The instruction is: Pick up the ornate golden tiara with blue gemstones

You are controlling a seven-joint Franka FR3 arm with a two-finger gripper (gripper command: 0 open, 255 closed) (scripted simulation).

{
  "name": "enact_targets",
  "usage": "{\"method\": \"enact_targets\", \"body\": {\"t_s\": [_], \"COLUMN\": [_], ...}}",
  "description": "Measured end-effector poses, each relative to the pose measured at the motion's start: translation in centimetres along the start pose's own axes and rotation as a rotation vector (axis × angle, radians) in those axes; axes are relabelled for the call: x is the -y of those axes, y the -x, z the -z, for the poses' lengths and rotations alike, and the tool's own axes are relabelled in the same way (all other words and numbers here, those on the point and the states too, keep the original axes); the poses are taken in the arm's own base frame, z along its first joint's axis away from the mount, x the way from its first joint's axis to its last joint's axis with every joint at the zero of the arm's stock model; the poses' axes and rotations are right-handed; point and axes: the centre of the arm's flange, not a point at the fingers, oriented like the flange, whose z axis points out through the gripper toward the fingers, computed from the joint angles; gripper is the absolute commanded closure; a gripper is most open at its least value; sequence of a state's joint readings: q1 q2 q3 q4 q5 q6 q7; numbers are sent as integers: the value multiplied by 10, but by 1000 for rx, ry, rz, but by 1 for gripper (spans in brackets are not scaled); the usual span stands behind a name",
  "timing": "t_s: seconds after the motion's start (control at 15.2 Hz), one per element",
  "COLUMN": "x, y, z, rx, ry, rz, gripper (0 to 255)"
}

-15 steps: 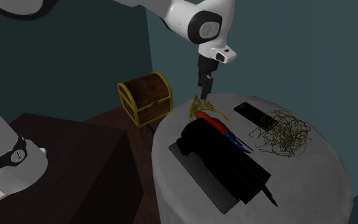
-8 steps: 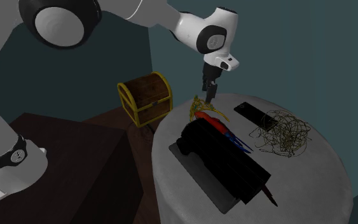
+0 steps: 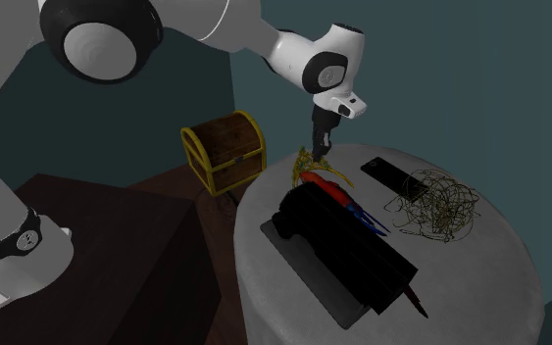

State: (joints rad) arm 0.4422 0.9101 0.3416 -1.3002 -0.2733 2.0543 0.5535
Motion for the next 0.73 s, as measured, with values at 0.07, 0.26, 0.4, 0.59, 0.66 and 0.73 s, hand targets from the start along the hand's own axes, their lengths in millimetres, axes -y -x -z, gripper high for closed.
{"method": "enact_targets", "body": {"t_s": [0.07,0.26,0.4,0.59,0.66,0.73], "x": [0,0,0,0,1,-1], "y": [0,0,0,0,0,1], "z": [0,0,0,6,11,16], "rx": [0,0,0,0,0,0], "ry": [0,0,0,0,0,0], "rz": [0,0,0,0,0,0], "gripper": [255,255,255,255,255,255]}}
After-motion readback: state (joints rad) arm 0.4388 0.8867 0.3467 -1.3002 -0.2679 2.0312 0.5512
